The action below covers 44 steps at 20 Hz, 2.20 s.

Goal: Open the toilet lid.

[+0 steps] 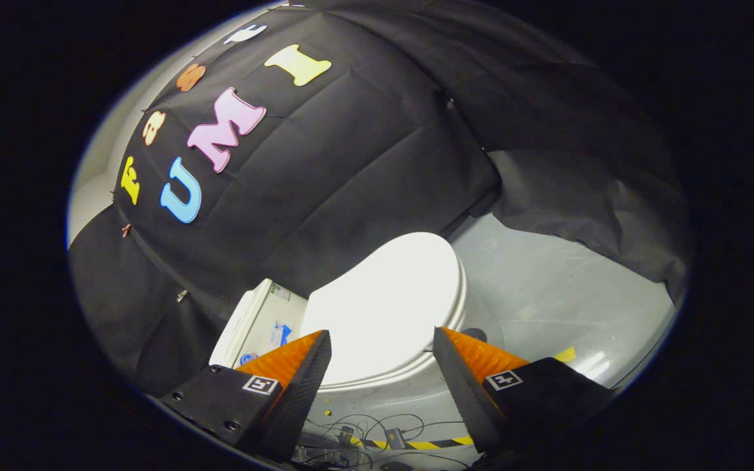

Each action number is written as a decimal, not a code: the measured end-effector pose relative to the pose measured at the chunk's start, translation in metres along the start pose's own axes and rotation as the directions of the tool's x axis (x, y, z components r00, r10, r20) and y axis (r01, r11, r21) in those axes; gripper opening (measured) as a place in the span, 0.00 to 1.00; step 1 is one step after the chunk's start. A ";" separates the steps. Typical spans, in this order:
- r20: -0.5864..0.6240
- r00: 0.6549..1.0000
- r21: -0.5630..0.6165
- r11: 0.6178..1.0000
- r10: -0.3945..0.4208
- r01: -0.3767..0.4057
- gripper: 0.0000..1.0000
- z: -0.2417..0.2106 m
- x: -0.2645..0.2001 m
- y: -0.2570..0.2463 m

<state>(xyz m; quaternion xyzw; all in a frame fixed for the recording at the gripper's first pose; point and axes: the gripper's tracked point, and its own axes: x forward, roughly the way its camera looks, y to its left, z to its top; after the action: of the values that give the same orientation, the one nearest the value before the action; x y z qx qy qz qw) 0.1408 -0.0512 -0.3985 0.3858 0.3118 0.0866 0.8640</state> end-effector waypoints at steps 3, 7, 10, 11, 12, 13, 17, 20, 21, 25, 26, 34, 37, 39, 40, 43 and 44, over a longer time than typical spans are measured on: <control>-0.013 1.000 0.045 0.999 -0.010 0.011 0.99 -0.001 0.020 -0.022; -0.027 0.999 0.083 0.996 -0.041 0.044 0.99 -0.005 0.034 -0.052; -0.028 0.997 0.114 0.990 -0.078 0.081 0.99 -0.006 0.049 -0.078; -0.043 0.995 0.124 0.988 -0.093 0.097 0.99 -0.010 0.053 -0.088; -0.055 0.994 0.135 0.985 -0.099 0.106 0.99 -0.015 0.057 -0.097; -0.070 0.993 0.159 0.982 -0.096 0.106 0.99 -0.019 0.063 -0.101; -0.128 0.989 0.258 0.960 -0.079 0.110 0.91 -0.038 0.085 -0.114; -0.138 0.990 0.364 0.929 -0.025 0.074 0.62 -0.041 0.098 -0.108; -0.153 0.988 0.393 0.915 -0.030 0.088 0.50 -0.045 0.103 -0.113; -0.123 0.990 0.509 0.861 0.063 0.008 0.05 -0.034 0.096 -0.108; -0.130 0.990 0.482 0.876 0.062 0.008 0.05 -0.043 0.097 -0.106; -0.124 0.992 0.278 0.958 -0.032 0.065 0.05 -0.020 0.081 -0.073; -0.100 0.994 0.227 0.972 -0.045 0.067 0.05 -0.007 0.075 -0.045; -0.090 0.992 0.149 0.983 -0.090 0.103 0.05 -0.003 0.070 -0.032; -0.082 0.991 0.123 0.985 -0.110 0.120 0.05 0.002 0.066 -0.027; -0.045 0.990 0.068 0.989 -0.131 0.134 0.05 0.019 0.055 0.001; -0.033 0.991 0.047 0.990 -0.129 0.131 0.05 0.023 0.050 0.011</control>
<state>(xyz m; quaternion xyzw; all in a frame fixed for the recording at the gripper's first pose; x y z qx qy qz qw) 0.1953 -0.0376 -0.4024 0.3843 0.3511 0.0281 0.8534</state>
